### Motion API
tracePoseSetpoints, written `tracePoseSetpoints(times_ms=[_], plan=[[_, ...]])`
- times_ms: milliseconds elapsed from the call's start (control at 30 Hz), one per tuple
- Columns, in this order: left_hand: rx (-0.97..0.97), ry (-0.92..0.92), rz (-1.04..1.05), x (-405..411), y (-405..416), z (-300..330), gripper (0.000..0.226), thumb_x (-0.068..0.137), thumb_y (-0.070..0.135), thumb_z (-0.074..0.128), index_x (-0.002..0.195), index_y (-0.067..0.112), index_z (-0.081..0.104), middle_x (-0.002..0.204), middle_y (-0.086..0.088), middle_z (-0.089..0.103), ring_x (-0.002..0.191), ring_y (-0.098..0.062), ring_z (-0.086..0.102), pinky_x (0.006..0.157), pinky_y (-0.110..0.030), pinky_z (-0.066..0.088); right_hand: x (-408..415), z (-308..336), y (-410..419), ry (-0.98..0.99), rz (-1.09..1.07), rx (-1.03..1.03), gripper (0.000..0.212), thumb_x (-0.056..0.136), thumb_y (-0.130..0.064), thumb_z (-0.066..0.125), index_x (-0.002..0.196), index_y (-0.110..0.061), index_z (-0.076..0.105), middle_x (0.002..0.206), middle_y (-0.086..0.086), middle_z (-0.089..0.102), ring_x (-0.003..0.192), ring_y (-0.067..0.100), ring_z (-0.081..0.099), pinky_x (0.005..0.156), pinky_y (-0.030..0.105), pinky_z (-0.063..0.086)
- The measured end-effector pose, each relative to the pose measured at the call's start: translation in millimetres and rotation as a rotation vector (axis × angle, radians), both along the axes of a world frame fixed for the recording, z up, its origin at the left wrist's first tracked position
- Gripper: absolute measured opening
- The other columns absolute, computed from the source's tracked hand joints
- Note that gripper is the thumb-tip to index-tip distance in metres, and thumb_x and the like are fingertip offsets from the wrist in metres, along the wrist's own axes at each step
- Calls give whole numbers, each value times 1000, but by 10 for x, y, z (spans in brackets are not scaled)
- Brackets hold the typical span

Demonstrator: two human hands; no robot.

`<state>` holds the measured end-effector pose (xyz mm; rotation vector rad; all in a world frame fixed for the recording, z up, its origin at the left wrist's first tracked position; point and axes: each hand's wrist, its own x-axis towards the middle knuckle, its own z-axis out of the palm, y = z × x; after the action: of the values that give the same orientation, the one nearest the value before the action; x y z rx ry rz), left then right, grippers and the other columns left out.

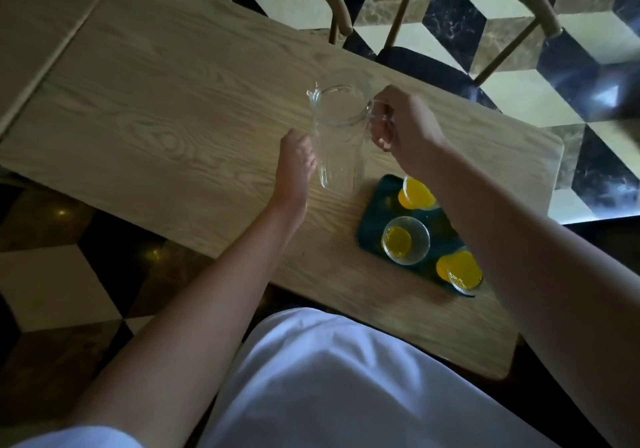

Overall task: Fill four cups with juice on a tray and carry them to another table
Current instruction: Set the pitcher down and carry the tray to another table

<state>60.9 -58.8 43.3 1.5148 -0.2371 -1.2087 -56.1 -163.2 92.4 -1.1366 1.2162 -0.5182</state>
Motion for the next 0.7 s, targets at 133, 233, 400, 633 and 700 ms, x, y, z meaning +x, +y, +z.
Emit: tracePoseSetpoints(times_ms=[133,233,400,633,700], plan=[[-33,40,-39,85,-69,-183,62,106,40,13,149,4,38,154,-10,42,143,-17,37,115,-28,29,-1,-265,-22,3,-21,-7,35,78,-20,45,44,-20,43,47,5,36,50,19,29,56,37,23],[-9,47,-24,103,-102,-303,57,107,36,14,148,4,40,152,-12,44,131,-10,45,108,-23,34,-35,-420,-62,22,-9,-22,36,80,-22,44,44,-20,44,48,4,37,51,18,31,57,37,26],[34,48,57,104,-164,-418,50,108,27,20,142,2,48,141,-5,54,131,-12,49,112,-25,36,-79,-629,-51,-40,-48,-18,34,75,-20,42,42,-21,39,46,4,33,49,16,27,55,32,26],[53,50,72,204,-196,-478,50,108,24,19,139,0,50,144,-13,54,136,-19,48,115,-32,35,33,-707,-54,-53,-38,-57,37,78,-18,41,41,-22,38,40,-5,33,46,14,25,51,31,24],[69,61,80,241,-226,-505,49,108,24,21,138,0,51,141,-12,55,135,-20,48,115,-33,36,63,-710,-66,-36,-27,-69,39,79,-19,41,41,-23,38,41,-4,34,48,14,26,51,30,25]])
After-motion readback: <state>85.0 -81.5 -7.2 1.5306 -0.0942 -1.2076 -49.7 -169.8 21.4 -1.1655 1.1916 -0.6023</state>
